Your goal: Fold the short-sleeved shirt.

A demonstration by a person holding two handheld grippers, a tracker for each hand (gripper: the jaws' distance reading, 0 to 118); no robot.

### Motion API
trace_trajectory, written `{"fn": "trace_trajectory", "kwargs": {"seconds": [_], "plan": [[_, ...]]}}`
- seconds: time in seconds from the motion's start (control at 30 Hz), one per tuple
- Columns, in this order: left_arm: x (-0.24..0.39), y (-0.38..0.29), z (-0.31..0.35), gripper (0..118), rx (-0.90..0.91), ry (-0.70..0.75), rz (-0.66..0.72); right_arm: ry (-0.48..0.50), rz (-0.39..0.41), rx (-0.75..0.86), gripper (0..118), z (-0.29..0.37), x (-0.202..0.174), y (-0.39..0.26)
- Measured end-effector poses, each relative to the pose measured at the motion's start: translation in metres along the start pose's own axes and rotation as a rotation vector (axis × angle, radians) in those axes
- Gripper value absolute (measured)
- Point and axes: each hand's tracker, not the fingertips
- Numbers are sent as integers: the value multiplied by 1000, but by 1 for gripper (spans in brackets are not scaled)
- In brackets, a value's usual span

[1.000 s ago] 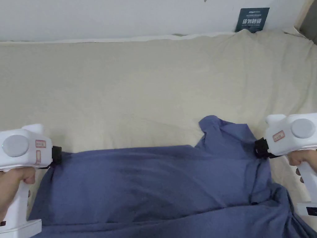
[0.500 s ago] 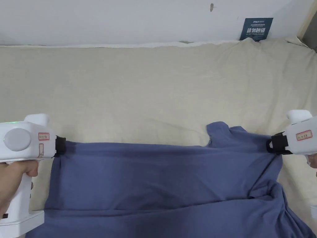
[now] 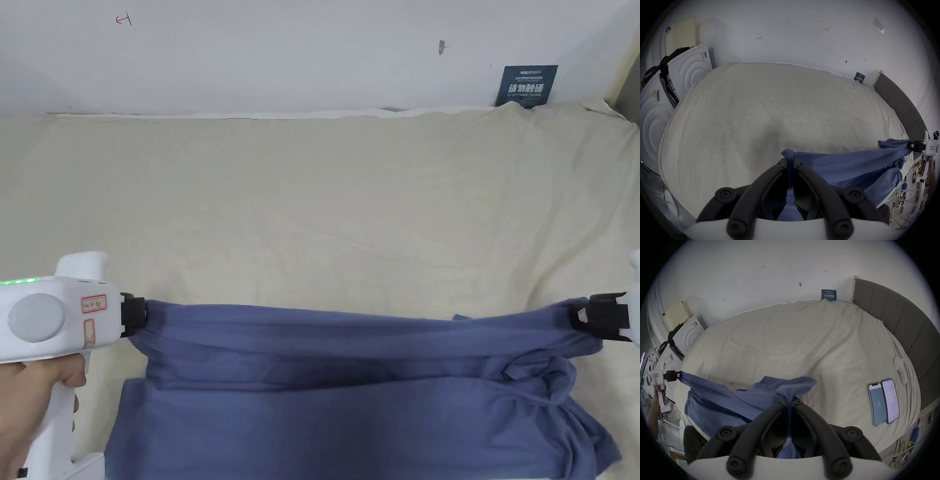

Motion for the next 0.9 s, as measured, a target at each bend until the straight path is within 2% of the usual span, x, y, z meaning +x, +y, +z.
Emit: {"fn": "trace_trajectory", "kwargs": {"seconds": [0.3,0.5,0.6,0.9], "plan": [[-6,-71,36,5,18,15,-2,9,18,39,6,32,-8,-78],[-12,-113,33,5,-38,25,29,14,-18,-31,6,23,-3,-120],[-17,-128,25,5,-81,25,56,19,-47,-58,6,14,2,-130],[-19,-142,9,5,-150,54,70,13,-58,-98,6,1,7,-132]]}}
